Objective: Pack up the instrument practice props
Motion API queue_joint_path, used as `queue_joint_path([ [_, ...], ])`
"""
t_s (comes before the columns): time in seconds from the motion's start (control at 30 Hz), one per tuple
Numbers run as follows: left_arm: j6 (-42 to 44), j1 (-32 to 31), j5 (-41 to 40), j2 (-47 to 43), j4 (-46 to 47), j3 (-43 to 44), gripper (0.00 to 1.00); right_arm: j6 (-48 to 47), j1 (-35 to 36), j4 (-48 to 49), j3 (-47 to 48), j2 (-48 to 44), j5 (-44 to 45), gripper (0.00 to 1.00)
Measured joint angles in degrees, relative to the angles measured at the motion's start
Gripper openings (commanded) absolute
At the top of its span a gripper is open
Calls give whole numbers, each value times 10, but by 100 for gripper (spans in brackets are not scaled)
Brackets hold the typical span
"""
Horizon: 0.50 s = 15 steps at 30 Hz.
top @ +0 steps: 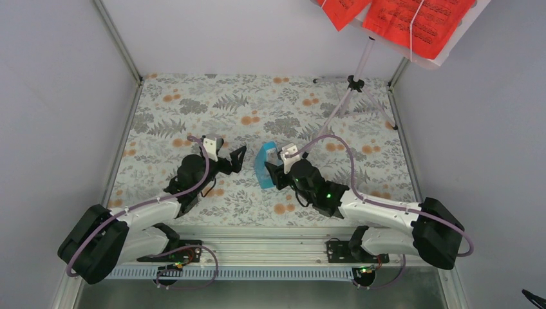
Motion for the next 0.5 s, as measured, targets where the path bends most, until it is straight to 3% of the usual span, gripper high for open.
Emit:
queue_joint_path([
  [0.5,-2,0,4,0,-21,0,100,-18,0,48,-28,7,15,49],
])
